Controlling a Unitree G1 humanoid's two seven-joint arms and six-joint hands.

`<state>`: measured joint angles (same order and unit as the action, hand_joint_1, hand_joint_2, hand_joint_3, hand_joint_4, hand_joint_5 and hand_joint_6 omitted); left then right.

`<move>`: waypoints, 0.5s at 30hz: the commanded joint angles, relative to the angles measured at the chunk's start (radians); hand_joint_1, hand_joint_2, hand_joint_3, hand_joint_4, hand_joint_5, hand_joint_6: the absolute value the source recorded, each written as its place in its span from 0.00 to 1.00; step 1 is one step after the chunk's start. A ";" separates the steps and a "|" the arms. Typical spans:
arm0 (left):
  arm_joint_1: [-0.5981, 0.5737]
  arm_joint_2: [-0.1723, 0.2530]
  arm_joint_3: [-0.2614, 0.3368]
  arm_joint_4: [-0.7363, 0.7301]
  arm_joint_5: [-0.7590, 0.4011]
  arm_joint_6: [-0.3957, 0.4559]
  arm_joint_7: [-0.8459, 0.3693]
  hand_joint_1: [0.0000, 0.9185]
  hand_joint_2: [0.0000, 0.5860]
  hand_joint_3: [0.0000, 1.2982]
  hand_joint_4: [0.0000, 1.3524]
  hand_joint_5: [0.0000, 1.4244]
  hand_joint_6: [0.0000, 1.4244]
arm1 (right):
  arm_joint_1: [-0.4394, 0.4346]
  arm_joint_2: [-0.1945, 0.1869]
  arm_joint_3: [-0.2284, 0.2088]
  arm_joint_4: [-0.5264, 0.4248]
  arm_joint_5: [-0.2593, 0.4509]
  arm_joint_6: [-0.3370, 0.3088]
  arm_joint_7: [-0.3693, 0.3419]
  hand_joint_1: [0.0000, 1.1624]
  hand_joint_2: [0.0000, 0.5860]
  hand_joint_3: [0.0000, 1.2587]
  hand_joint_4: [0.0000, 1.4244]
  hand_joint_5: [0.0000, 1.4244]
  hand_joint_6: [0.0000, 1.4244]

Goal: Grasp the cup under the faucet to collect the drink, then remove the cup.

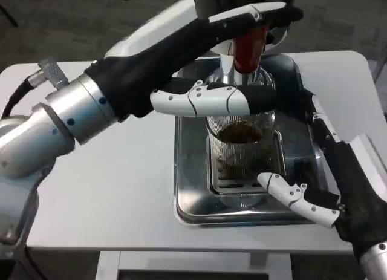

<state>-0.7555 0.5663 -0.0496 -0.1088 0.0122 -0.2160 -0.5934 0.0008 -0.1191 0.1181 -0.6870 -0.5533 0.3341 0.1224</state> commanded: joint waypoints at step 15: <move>0.000 -0.005 0.103 -0.101 -0.040 0.047 0.038 0.14 0.17 0.16 0.16 0.21 0.20 | 0.030 -0.004 -0.023 -0.015 0.045 -0.021 -0.020 0.49 0.45 0.00 0.02 0.03 0.08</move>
<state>-0.7628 0.5552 0.0380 -0.1882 -0.0198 -0.1742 -0.5683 0.0105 -0.1261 0.0951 -0.6877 -0.5187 0.3331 0.1114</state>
